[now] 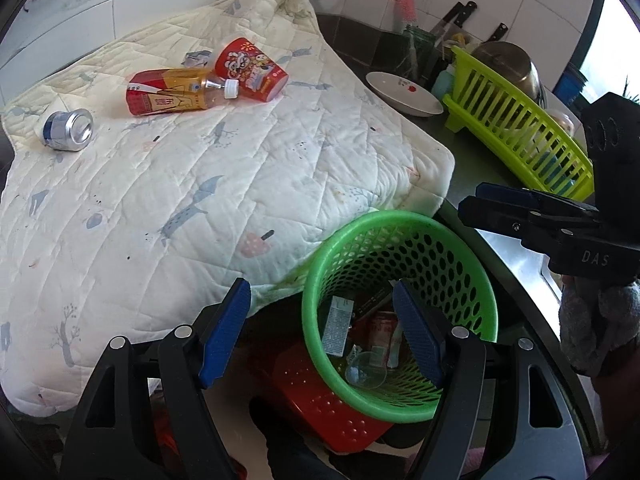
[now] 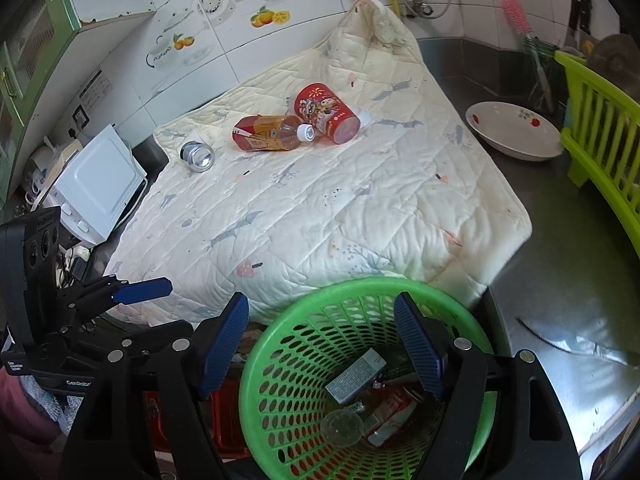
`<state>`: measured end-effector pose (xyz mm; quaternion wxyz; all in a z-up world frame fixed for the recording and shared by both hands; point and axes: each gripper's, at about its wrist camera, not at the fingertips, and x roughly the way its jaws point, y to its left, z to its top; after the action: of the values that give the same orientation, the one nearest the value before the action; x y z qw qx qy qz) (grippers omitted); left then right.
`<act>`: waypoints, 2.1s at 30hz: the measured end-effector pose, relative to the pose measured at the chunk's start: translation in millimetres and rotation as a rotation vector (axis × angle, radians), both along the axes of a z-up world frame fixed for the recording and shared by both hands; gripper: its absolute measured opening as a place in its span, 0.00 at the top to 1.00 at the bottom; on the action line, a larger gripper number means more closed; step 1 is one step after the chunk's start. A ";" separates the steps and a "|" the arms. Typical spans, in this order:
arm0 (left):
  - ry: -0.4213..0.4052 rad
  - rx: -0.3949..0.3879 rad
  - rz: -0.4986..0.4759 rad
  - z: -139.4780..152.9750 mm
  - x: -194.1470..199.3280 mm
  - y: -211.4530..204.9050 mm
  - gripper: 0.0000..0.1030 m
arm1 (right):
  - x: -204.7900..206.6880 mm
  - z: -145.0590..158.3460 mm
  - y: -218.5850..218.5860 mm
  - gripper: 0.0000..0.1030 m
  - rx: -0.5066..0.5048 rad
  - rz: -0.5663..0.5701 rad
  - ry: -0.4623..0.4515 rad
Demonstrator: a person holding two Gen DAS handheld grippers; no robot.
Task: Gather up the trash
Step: 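Move the right tool back to the mat and grasp the red paper cup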
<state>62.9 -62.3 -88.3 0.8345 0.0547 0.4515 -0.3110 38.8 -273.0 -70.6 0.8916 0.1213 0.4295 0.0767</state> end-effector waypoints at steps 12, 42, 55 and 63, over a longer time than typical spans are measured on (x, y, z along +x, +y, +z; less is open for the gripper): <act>0.019 -0.007 0.140 -6.3 39.8 50.6 0.29 | 79.6 3.4 30.2 0.24 -0.074 0.088 -0.007; 0.100 0.018 0.362 -33.6 121.0 139.6 0.29 | 320.6 -18.8 43.2 0.22 -0.249 0.165 0.023; 0.118 0.024 0.425 -38.5 144.8 176.0 0.29 | 377.8 -46.5 58.4 0.22 -0.334 0.207 0.087; 0.116 -0.004 0.453 -26.7 170.3 188.8 0.29 | 393.6 -62.4 57.7 0.23 -0.346 0.196 0.123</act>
<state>233.1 126.4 -115.1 0.8558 -0.0679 0.4988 -0.1193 432.5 -215.3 -133.0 0.8596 -0.0715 0.4995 0.0806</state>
